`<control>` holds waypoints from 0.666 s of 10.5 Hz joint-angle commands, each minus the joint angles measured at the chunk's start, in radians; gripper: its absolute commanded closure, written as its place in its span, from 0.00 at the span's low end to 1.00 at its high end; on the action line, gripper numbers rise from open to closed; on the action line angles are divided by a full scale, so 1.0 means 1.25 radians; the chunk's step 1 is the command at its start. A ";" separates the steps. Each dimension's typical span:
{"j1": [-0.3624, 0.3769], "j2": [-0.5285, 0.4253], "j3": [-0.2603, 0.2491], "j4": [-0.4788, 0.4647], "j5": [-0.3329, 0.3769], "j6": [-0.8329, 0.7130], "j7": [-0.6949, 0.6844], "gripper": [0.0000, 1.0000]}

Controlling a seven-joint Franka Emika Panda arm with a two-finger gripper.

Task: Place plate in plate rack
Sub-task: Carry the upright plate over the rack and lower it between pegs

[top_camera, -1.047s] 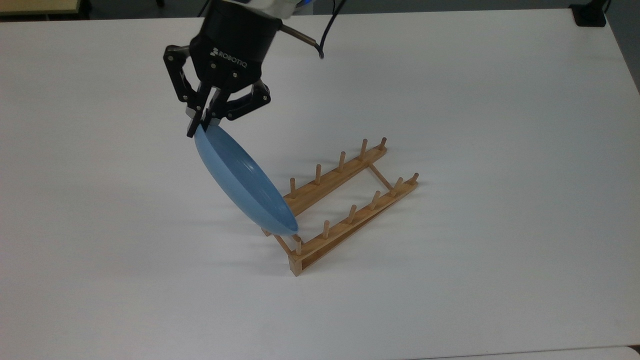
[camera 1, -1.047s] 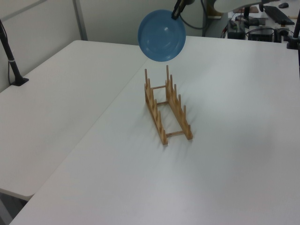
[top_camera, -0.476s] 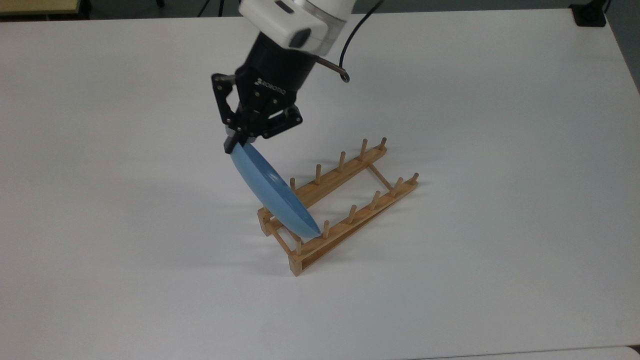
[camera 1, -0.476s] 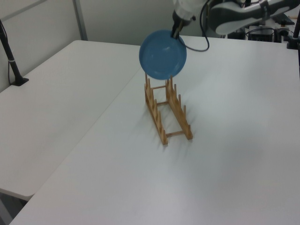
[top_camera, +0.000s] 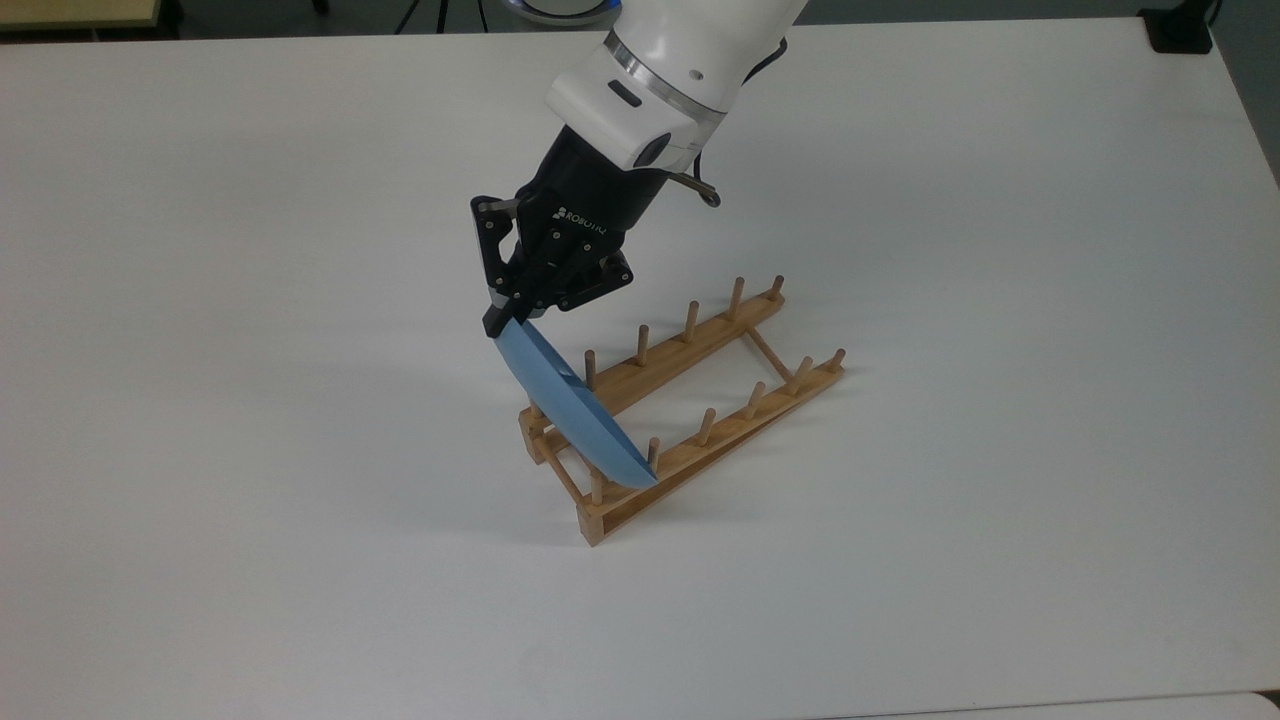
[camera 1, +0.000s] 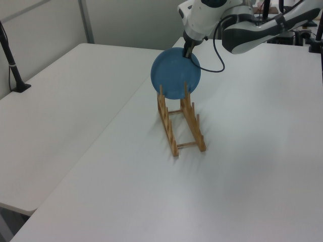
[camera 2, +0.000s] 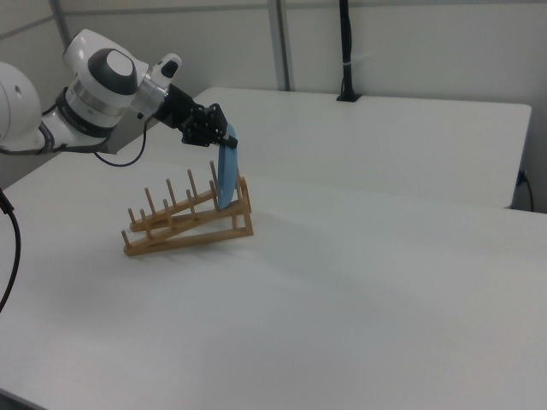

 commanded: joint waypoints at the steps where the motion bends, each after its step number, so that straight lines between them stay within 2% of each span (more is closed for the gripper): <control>1: 0.001 0.003 -0.002 -0.020 -0.005 0.024 0.080 0.00; 3: 0.000 -0.003 0.000 -0.009 0.010 0.026 0.126 0.00; 4: 0.000 -0.008 0.000 0.001 0.066 0.024 0.128 0.00; 6: -0.004 -0.037 0.001 0.022 0.230 0.013 0.110 0.00; 7: -0.004 -0.052 0.001 0.022 0.307 -0.033 0.095 0.00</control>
